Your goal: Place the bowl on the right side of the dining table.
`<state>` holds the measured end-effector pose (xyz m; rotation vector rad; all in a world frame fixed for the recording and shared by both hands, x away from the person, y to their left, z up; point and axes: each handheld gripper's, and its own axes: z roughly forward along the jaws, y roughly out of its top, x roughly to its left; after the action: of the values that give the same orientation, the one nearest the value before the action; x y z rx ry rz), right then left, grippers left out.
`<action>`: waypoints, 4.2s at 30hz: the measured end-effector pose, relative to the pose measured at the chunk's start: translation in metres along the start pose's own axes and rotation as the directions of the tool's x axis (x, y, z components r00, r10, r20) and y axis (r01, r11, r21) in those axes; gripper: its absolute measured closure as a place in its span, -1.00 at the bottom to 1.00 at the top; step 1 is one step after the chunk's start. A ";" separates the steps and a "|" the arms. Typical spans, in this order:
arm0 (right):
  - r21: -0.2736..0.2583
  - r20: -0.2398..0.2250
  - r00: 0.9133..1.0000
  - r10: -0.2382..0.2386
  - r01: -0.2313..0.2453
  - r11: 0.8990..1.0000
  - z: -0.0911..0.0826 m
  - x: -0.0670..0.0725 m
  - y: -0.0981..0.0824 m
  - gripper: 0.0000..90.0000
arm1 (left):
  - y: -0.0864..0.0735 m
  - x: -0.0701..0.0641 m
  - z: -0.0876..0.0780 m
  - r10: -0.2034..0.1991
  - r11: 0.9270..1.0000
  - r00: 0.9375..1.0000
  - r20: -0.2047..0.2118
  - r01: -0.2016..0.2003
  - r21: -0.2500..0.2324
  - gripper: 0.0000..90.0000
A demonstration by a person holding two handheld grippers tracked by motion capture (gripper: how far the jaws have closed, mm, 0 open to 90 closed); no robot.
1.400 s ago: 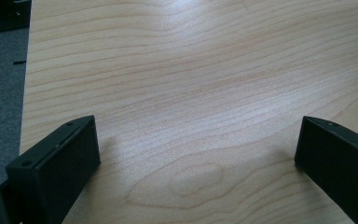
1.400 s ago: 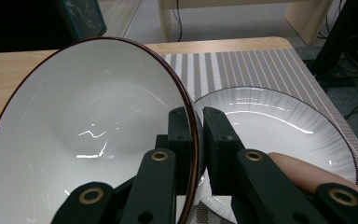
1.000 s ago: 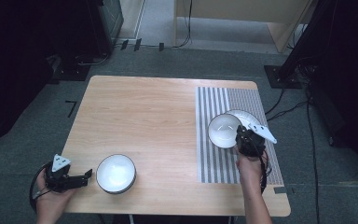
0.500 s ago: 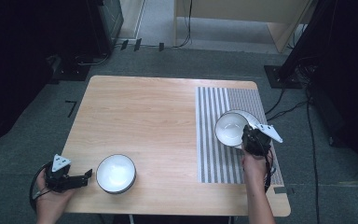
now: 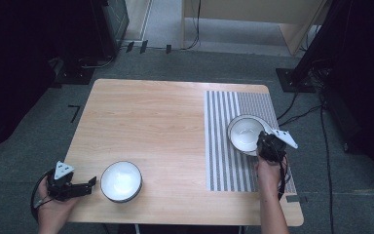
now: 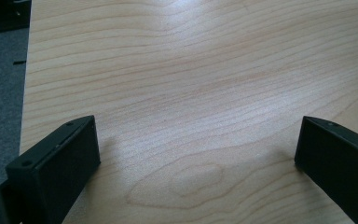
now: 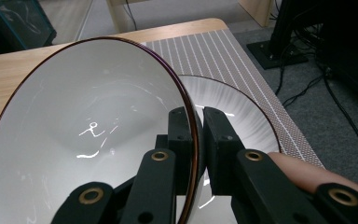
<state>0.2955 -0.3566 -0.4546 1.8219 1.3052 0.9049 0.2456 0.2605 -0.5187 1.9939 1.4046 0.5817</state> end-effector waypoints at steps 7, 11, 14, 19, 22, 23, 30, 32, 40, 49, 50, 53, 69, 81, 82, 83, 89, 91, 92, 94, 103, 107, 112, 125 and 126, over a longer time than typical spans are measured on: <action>0.009 0.022 1.000 0.022 -0.023 1.000 0.008 -0.009 -0.003 0.86 | 0.000 0.000 0.000 0.000 1.000 1.000 0.000 0.000 0.000 -1.00; 0.017 0.021 0.999 0.041 -0.042 0.999 0.011 -0.011 -0.003 0.86 | 0.000 0.000 0.000 0.000 1.000 1.000 0.000 0.000 0.000 -1.00; 0.019 0.030 0.999 0.046 -0.046 0.999 0.015 -0.012 -0.003 0.86 | 0.000 0.000 0.000 0.000 1.000 1.000 0.000 0.000 0.000 -1.00; 0.030 0.044 0.998 0.048 -0.049 0.998 0.019 -0.015 -0.005 0.86 | 0.000 0.000 0.000 0.000 1.000 1.000 0.000 0.000 0.000 -1.00; 0.037 0.048 0.997 0.052 -0.054 0.998 0.022 -0.017 -0.005 0.86 | 0.000 0.000 0.000 0.000 1.000 1.000 0.000 0.000 0.000 -1.00; 0.038 0.049 0.997 0.054 -0.056 0.998 0.022 -0.017 -0.005 0.86 | 0.000 0.000 0.000 0.000 1.000 1.000 0.000 0.000 0.000 -1.00; 0.060 0.054 0.995 0.085 -0.088 0.994 0.028 -0.023 -0.006 0.86 | 0.000 0.000 0.000 0.000 1.000 1.000 0.000 0.000 0.000 -1.00; 0.064 0.047 0.994 0.099 -0.102 0.993 0.029 -0.025 -0.006 0.86 | 0.000 0.000 0.000 0.000 1.000 1.000 0.000 0.000 0.000 -1.00; 0.080 0.050 0.989 0.141 -0.145 0.986 0.033 -0.029 -0.004 0.86 | 0.000 0.000 0.000 -0.001 1.000 1.000 0.000 0.001 -0.001 -1.00; 0.142 0.033 0.971 0.235 -0.238 0.961 0.041 -0.037 0.000 0.85 | 0.000 0.000 0.000 0.000 1.000 1.000 0.000 0.000 0.000 -1.00; 0.144 0.037 0.970 0.242 -0.245 0.959 0.042 -0.037 0.001 0.85 | 0.000 0.000 0.000 0.000 1.000 1.000 0.000 0.000 0.000 -1.00; 0.155 0.039 0.967 0.252 -0.255 0.954 0.045 -0.038 0.002 0.84 | 0.000 0.000 0.000 -0.001 1.000 1.000 0.000 0.001 -0.001 -1.00; 0.143 0.002 0.967 0.255 -0.252 0.957 0.049 -0.040 0.002 0.52 | 0.000 0.000 0.000 -0.001 1.000 1.000 0.000 0.001 -0.001 -1.00; 0.050 -0.076 0.981 0.179 -0.176 0.983 0.042 -0.041 0.004 -0.59 | 0.000 0.000 0.000 0.000 1.000 1.000 0.000 0.000 -0.001 -1.00; 0.040 -0.093 0.981 0.169 -0.166 0.985 0.041 -0.042 0.004 -0.67 | 0.000 0.000 0.000 0.000 1.000 1.000 0.000 0.000 -0.001 -1.00; 0.030 -0.099 0.984 0.151 -0.149 0.988 0.040 -0.042 0.004 -0.75 | 0.000 0.000 0.000 0.000 1.000 1.000 0.000 0.000 -0.001 -1.00; -0.031 -0.091 0.991 0.103 -0.106 0.994 0.033 -0.041 0.001 -1.00 | 0.000 0.000 0.000 0.000 1.000 1.000 0.000 0.000 -0.001 -1.00; -0.039 -0.106 0.989 0.107 -0.112 0.993 0.031 -0.042 0.000 -1.00 | 0.000 0.000 0.000 -0.001 1.000 1.000 0.000 0.001 -0.001 -1.00; -0.036 -0.111 0.988 0.105 -0.109 0.993 0.030 -0.043 0.000 -1.00 | 0.000 0.000 0.000 -0.001 1.000 1.000 0.000 0.001 -0.001 -1.00; -0.031 -0.123 0.988 0.095 -0.100 0.995 0.028 -0.044 0.000 -1.00 | 0.000 0.000 0.000 -0.001 1.000 1.000 0.000 0.001 -0.001 -1.00; -0.029 -0.134 0.990 0.033 -0.038 0.999 0.019 -0.048 -0.007 -1.00 | 0.000 0.000 0.000 -0.001 1.000 1.000 0.002 0.001 -0.002 -1.00; -0.029 -0.138 0.990 0.040 -0.044 0.999 0.015 -0.055 -0.010 -1.00 | 0.000 0.000 0.000 -0.001 1.000 1.000 0.001 0.001 -0.001 -1.00; -0.036 -0.146 0.989 0.032 -0.038 0.999 0.008 -0.061 -0.013 -1.00 | 0.000 0.000 0.000 -0.001 1.000 1.000 0.001 0.001 -0.001 -1.00; -0.040 -0.167 0.985 0.043 -0.051 0.998 -0.002 -0.073 -0.025 -1.00 | 0.000 0.000 0.000 -0.001 1.000 1.000 0.001 0.001 -0.001 -1.00; -0.038 -0.166 0.986 0.036 -0.043 0.998 -0.002 -0.074 -0.026 -1.00 | 0.000 0.000 0.000 0.000 1.000 1.000 0.001 0.000 -0.001 -1.00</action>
<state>0.2634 -0.4211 -0.4853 1.7772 1.3446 1.1160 0.2457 0.2606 -0.5187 1.9931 1.4038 0.5808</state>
